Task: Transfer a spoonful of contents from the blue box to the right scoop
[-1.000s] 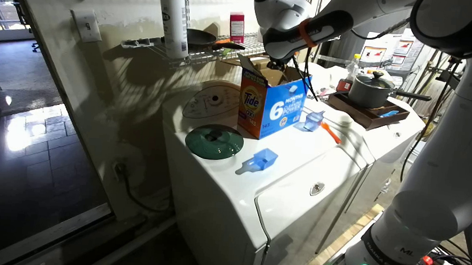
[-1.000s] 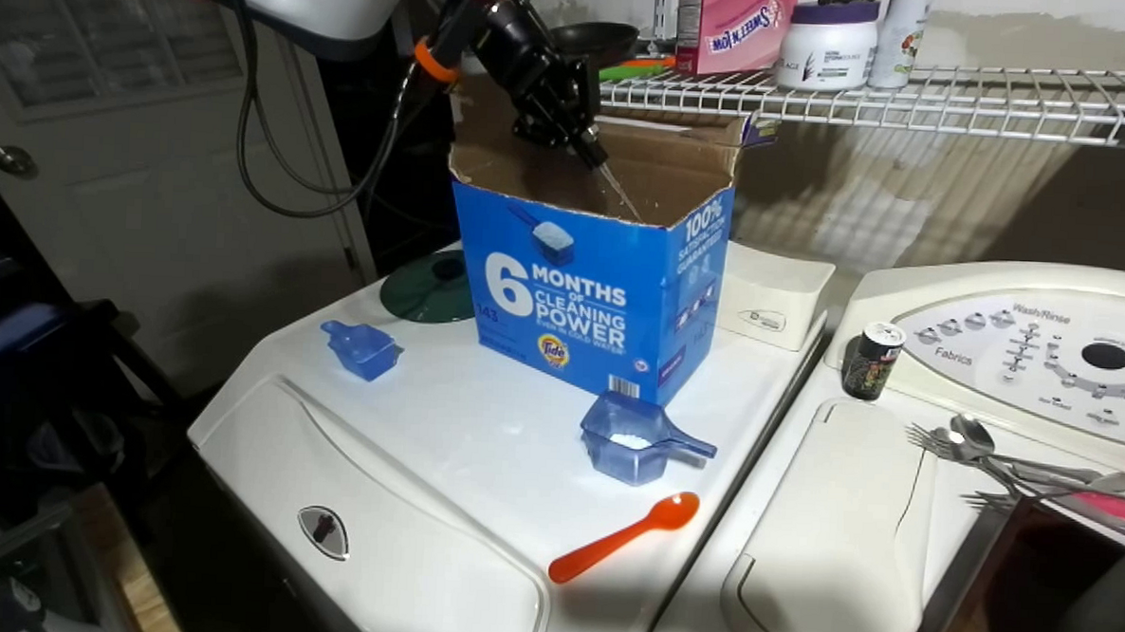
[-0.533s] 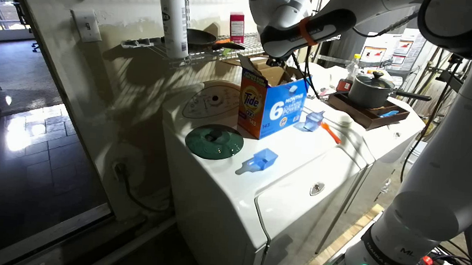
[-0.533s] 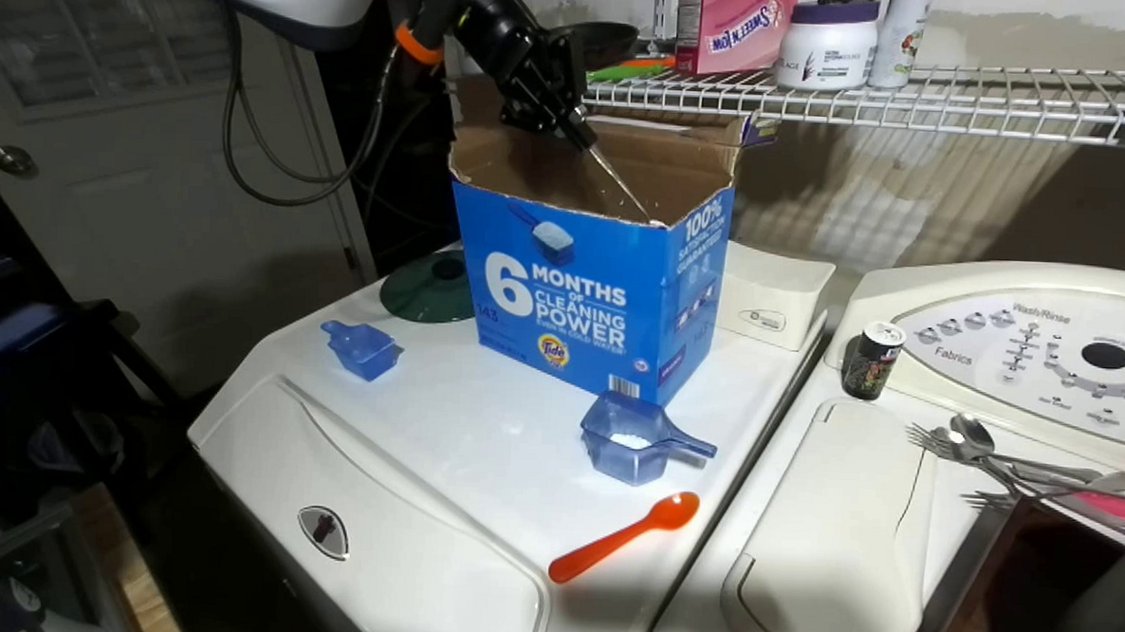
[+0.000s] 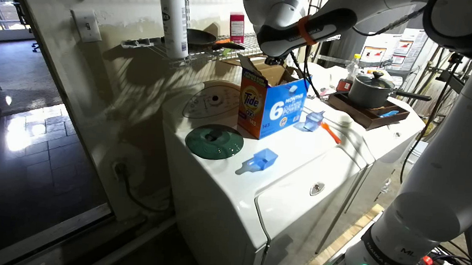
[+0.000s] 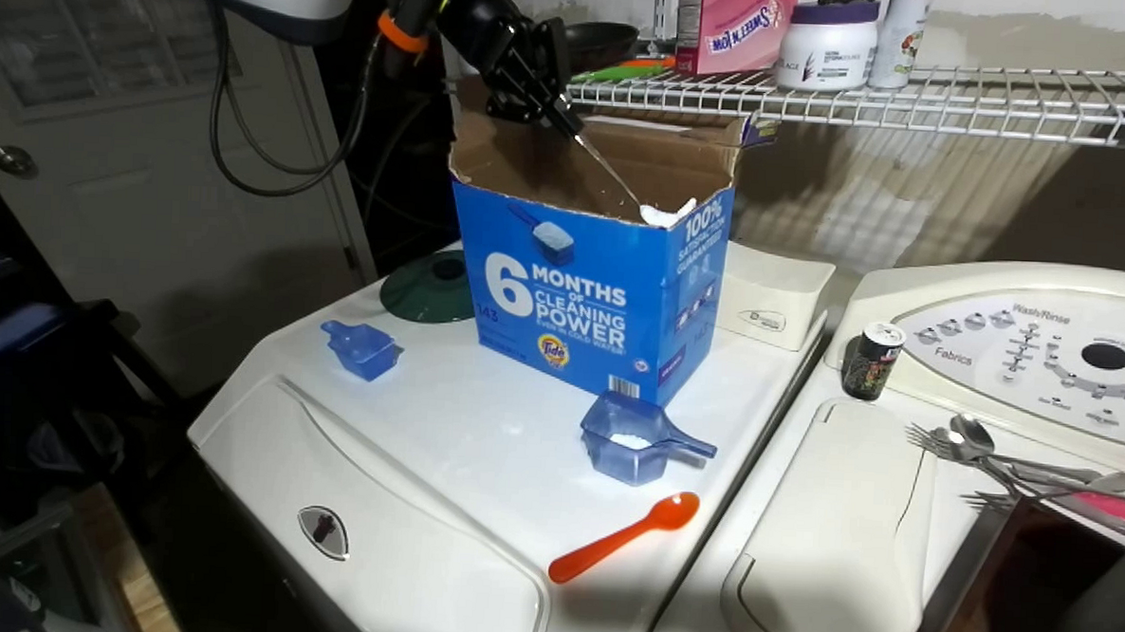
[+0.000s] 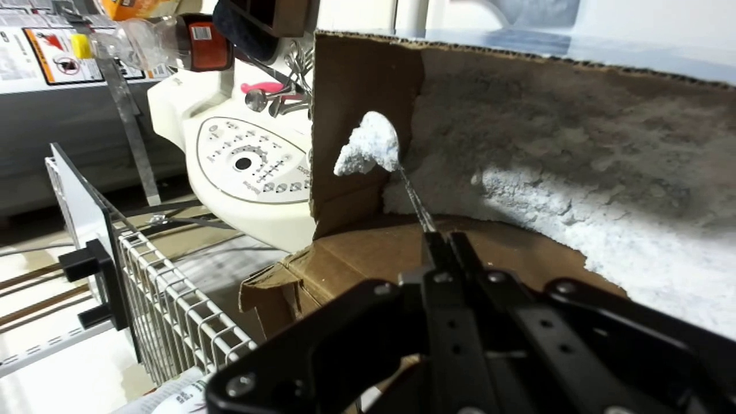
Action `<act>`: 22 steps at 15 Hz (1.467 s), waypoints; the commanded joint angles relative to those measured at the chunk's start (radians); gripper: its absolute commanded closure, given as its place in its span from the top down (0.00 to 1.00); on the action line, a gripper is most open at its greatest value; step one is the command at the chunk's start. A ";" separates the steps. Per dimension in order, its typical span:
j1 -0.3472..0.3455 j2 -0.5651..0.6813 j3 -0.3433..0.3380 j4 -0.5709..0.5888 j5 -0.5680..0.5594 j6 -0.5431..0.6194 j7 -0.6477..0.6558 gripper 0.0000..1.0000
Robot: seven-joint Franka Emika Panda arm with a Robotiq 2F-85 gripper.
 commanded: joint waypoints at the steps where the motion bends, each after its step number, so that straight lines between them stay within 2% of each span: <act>1: 0.013 -0.018 0.018 0.001 -0.032 -0.054 0.025 0.01; 17: 0.035 -0.017 0.055 0.045 -0.111 -0.256 0.033 0.01; 22: 0.044 -0.015 0.067 0.059 -0.118 -0.313 0.073 0.01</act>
